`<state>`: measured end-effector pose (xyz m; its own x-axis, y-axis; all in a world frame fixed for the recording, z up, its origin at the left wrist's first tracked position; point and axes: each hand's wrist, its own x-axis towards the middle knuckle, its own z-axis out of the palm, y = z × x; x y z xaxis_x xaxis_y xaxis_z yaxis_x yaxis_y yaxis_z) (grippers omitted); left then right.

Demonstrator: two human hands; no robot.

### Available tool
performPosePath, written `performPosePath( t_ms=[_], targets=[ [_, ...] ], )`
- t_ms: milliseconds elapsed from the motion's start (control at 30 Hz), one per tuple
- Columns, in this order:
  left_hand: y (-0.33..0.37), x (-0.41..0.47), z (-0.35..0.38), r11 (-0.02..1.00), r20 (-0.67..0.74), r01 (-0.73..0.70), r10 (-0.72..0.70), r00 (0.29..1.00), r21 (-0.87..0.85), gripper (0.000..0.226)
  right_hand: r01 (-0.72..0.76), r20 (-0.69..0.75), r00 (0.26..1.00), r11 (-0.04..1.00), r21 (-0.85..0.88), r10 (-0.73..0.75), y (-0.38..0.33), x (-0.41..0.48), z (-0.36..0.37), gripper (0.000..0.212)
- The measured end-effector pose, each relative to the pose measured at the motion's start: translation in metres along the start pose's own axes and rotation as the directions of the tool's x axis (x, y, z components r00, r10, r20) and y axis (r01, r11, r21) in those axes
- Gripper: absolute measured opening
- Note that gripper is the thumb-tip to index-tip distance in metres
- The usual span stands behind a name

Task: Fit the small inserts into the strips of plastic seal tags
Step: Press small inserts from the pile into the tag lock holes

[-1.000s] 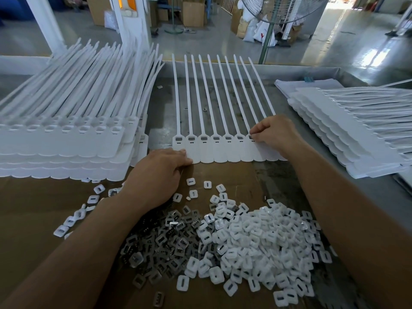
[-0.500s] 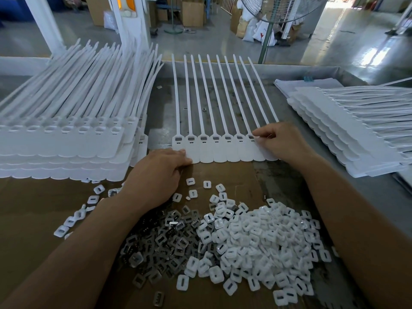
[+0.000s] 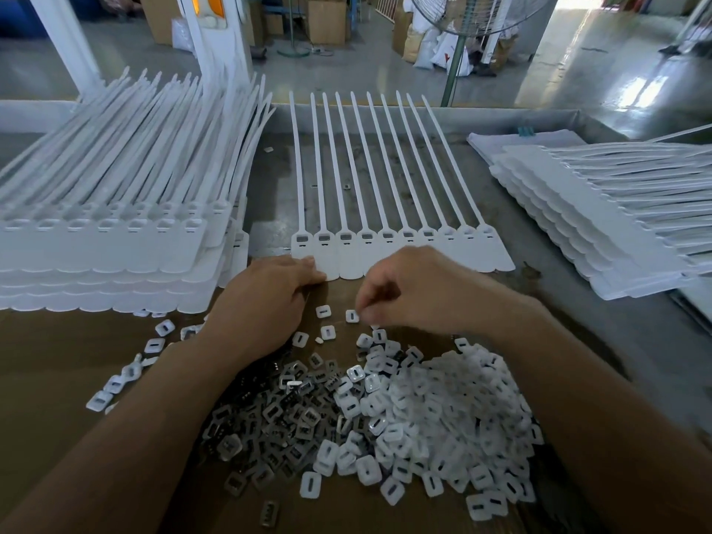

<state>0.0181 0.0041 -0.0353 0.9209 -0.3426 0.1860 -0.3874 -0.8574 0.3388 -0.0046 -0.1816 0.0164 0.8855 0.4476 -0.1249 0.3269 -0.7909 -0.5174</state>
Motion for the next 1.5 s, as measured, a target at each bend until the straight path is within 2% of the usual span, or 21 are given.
performPosePath(
  t_ms=[100,467,533,733,900,1033,1200,1333,1500],
  targets=[
    [0.0,0.0,0.0,1.0,-0.012,0.0,0.0,1.0,-0.017,0.041,0.037,0.107,0.994,0.999,-0.023,-0.034,-0.011,-0.003,0.008,0.008],
    [-0.001,-0.001,0.0,1.0,-0.01,-0.009,0.009,1.0,-0.018,0.042,0.057,0.212,0.977,0.99,-0.132,-0.028,-0.012,0.0,0.017,0.004],
    [0.0,-0.001,0.001,1.0,-0.004,-0.007,0.007,1.0,-0.021,0.042,0.051,0.208,0.978,0.992,-0.116,-0.026,-0.011,-0.001,0.016,0.009],
    [-0.002,-0.001,0.0,1.0,0.006,0.002,-0.002,1.0,0.01,0.041,-0.072,-0.014,0.997,0.989,0.127,0.074,-0.003,-0.002,0.008,0.018],
    [-0.001,-0.002,0.001,1.0,0.018,-0.008,0.008,1.0,0.006,0.041,-0.12,-0.177,0.973,0.978,0.169,0.149,0.018,-0.002,-0.004,0.018],
    [-0.002,-0.003,0.002,1.0,0.018,-0.008,0.008,1.0,-0.006,0.041,-0.2,-0.307,0.914,0.951,0.234,0.267,0.044,0.001,-0.011,0.022],
    [0.0,0.001,0.0,1.0,0.007,-0.012,0.012,1.0,-0.015,0.041,-0.225,-0.433,0.818,0.903,0.366,0.38,0.073,0.0,-0.022,0.012],
    [-0.001,-0.002,0.0,1.0,0.003,-0.019,0.019,1.0,-0.023,0.041,-0.236,-0.483,0.775,0.895,0.378,0.408,0.089,0.004,-0.025,0.008],
    [-0.002,0.0,0.001,0.999,-0.009,-0.02,0.02,1.0,-0.034,0.041,-0.289,-0.494,0.733,0.872,0.395,0.467,0.103,0.019,-0.03,0.012]
  ],
)
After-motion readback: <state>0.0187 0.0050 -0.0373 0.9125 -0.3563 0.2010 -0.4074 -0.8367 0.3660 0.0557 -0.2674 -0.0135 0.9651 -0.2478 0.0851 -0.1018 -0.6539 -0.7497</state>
